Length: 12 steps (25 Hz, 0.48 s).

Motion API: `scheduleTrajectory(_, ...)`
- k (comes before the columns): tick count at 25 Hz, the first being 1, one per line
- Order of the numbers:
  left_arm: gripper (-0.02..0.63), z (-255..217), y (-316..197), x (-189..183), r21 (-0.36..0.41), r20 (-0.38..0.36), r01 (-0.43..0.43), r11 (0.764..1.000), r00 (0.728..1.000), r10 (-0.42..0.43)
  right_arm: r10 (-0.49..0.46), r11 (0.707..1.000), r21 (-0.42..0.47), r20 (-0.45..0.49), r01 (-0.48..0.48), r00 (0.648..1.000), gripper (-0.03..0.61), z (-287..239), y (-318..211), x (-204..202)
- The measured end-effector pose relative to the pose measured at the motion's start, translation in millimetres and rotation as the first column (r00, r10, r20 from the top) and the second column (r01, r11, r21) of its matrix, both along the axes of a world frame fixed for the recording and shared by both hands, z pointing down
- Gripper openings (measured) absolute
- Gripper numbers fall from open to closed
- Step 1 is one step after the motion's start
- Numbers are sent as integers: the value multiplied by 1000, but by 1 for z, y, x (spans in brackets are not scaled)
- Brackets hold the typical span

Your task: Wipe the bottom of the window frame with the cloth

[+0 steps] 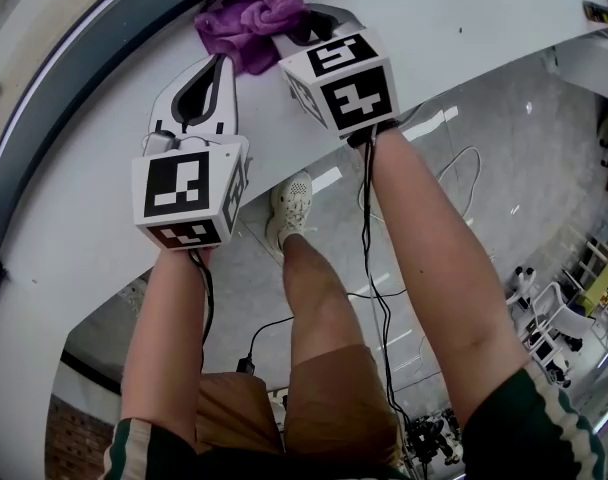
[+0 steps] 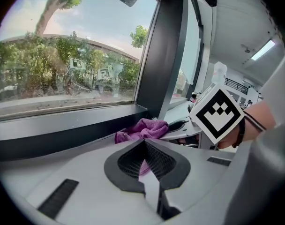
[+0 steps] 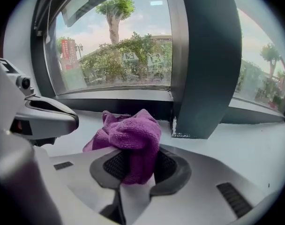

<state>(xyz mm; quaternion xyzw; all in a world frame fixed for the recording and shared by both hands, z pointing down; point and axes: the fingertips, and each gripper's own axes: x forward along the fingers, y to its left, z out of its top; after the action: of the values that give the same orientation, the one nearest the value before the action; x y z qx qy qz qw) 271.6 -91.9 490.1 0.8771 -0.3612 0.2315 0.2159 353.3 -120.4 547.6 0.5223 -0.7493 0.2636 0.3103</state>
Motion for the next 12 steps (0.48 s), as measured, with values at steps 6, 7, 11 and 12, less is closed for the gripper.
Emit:
scheduleTrajectory(6,9,2,8,6,-2,-7,0,1000,1000,0,-3,1000,0,-12,3,1000,118,2,11,5)
scheduleTrajectory(7,9,1,9,6,-4,-6,-1,1000,1000,1,-1,1000,-2,-13,1,1000,118,1,13,5)
scheduleTrajectory(11,9,0,19,6,-8,-2,-9,1000,1000,9,2,1000,-1,-18,-2,1000,118,1,26,6)
scheduleTrajectory(12,9,0,21,5,-7,-3,-11,1000,1000,11,5,1000,1,-19,-5,1000,118,1,29,6)
